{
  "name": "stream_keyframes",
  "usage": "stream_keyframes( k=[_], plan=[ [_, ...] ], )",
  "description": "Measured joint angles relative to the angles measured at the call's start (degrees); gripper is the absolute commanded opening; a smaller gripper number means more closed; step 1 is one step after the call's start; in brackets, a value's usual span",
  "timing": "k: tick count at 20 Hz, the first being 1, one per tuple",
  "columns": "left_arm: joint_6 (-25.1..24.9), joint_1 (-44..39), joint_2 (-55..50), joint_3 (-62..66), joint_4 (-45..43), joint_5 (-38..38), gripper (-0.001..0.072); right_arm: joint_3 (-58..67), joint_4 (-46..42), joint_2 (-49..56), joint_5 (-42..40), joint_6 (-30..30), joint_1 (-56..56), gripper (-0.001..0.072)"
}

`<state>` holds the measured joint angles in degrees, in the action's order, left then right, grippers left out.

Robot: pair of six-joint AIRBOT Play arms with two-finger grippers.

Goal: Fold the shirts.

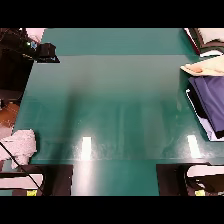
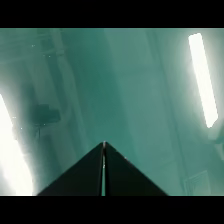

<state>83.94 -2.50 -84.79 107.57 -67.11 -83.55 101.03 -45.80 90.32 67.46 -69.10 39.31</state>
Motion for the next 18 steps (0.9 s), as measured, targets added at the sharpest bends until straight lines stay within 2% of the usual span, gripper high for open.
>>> stream_keyframes(
  k=[5,10,18],
  plan=[
    [0.0,0.0,0.0,0.0,0.1,0.1,0.0025,0.0,1.7,-5.6,0.5,2.4,2.5,0.0017],
    [-0.3,0.0,0.0,0.0,0.1,0.2,0.0025,0.0,1.4,-11.2,3.5,1.1,6.9,0.0018],
    [-3.7,0.0,0.0,0.0,0.1,0.2,0.0025,-0.1,-15.6,-16.8,13.8,-8.5,9.3,0.0022]
  ],
)
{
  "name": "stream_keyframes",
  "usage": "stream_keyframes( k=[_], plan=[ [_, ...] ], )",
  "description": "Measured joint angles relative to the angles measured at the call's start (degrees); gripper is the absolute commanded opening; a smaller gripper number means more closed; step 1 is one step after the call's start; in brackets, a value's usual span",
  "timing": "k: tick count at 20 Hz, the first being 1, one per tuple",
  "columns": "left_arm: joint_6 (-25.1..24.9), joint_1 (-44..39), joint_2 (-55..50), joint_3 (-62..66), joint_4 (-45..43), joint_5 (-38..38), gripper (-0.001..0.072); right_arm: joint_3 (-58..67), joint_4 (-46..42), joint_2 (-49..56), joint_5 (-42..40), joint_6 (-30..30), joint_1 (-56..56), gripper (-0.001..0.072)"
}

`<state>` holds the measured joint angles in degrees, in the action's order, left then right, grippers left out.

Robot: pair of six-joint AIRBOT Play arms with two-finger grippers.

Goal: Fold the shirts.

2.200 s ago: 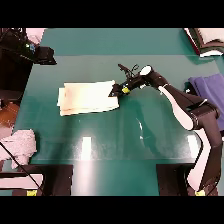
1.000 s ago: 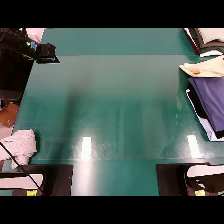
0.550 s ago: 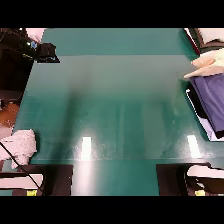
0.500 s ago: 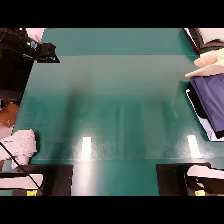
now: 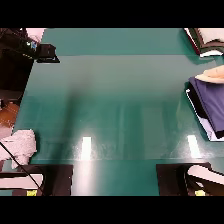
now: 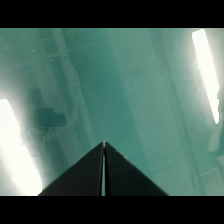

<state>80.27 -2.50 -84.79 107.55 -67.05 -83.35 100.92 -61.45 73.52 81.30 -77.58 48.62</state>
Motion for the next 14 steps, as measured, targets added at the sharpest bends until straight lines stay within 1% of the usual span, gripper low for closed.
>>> stream_keyframes(
  k=[2,3,4,5,6,9,12,13,14],
  plan=[
    [-0.5,0.0,0.0,0.0,0.0,0.0,0.0026,0.0,-4.8,-0.3,3.8,-2.8,0.1,0.0037],
    [-0.9,0.0,0.0,0.0,0.0,0.0,0.0025,0.0,-7.3,-0.4,5.8,-4.2,0.1,0.0173],
    [-1.4,0.0,0.0,0.0,0.0,0.0,0.0025,0.0,-9.5,-0.5,7.5,-5.1,0.1,0.0355],
    [-1.6,0.0,0.0,0.0,0.0,-0.1,0.0025,0.0,-11.8,-0.5,9.1,-5.9,0.2,0.0484],
    [-1.9,0.0,0.0,0.0,0.0,-0.2,0.0025,0.0,-14.0,-0.5,10.6,-6.6,0.2,0.0513],
    [-2.4,0.0,0.0,0.0,0.0,-0.2,0.0026,0.0,-18.3,-0.6,13.6,-8.1,0.2,0.0512],
    [-2.6,0.0,0.0,0.0,0.0,-0.2,0.0026,0.0,-19.3,-0.6,15.0,-9.0,0.2,0.0508],
    [-2.6,0.0,0.0,0.0,0.0,-0.2,0.0026,0.0,-17.9,-0.6,15.4,-9.3,0.2,0.0498],
    [-2.6,0.0,0.0,0.0,0.0,-0.2,0.0026,0.0,-15.1,-0.6,15.6,-9.5,-0.1,0.0448]
  ],
)
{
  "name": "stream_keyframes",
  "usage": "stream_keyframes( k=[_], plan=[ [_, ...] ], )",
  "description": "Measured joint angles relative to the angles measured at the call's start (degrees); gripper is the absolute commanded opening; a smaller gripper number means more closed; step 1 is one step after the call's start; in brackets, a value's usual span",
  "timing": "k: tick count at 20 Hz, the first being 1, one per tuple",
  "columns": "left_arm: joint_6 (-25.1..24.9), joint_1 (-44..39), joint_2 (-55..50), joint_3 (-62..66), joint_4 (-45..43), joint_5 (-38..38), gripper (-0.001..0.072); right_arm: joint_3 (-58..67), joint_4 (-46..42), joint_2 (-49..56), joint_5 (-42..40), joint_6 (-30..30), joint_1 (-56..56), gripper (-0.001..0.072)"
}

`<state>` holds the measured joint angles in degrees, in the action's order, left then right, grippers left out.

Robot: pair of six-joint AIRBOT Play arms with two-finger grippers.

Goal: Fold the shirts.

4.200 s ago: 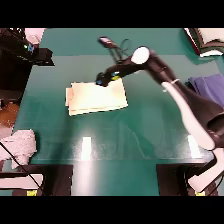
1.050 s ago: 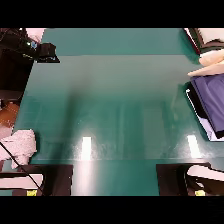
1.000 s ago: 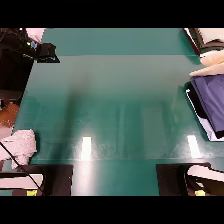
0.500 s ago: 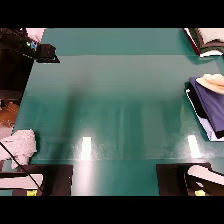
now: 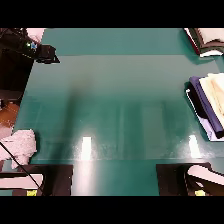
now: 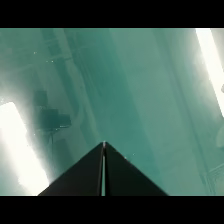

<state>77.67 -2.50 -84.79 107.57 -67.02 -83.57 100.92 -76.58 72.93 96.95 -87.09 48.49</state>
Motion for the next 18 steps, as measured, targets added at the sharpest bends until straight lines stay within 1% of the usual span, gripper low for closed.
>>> stream_keyframes(
  k=[1,2,3,4,6,9,13,18],
  plan=[
    [0.0,0.0,0.0,0.0,0.0,0.1,0.0026,0.0,3.6,0.0,0.4,-0.2,-0.7,0.0369],
    [0.0,0.0,0.0,0.0,0.0,0.3,0.0026,0.0,8.2,0.0,0.7,-0.3,-2.0,0.0308],
    [0.0,0.0,0.0,0.0,0.0,0.4,0.0026,0.0,12.3,0.0,1.1,-0.3,-4.0,0.0296],
    [0.0,0.0,0.0,0.0,0.0,0.3,0.0026,0.0,15.6,0.0,1.4,-0.4,-6.4,0.0261],
    [0.0,0.0,0.0,0.0,0.0,-0.3,0.0026,0.0,20.5,0.0,1.7,-0.4,-12.8,0.0021],
    [0.0,0.0,0.0,0.0,0.1,-0.3,0.0026,0.0,24.2,0.0,0.7,0.5,-24.0,0.0021],
    [0.0,0.0,0.0,0.0,0.1,1.5,0.0026,0.0,25.9,0.0,-2.7,1.6,-36.1,0.0022],
    [0.1,0.0,0.0,0.0,0.1,3.4,0.0026,0.0,26.6,0.0,-5.6,2.0,-43.2,0.0022]
  ],
)
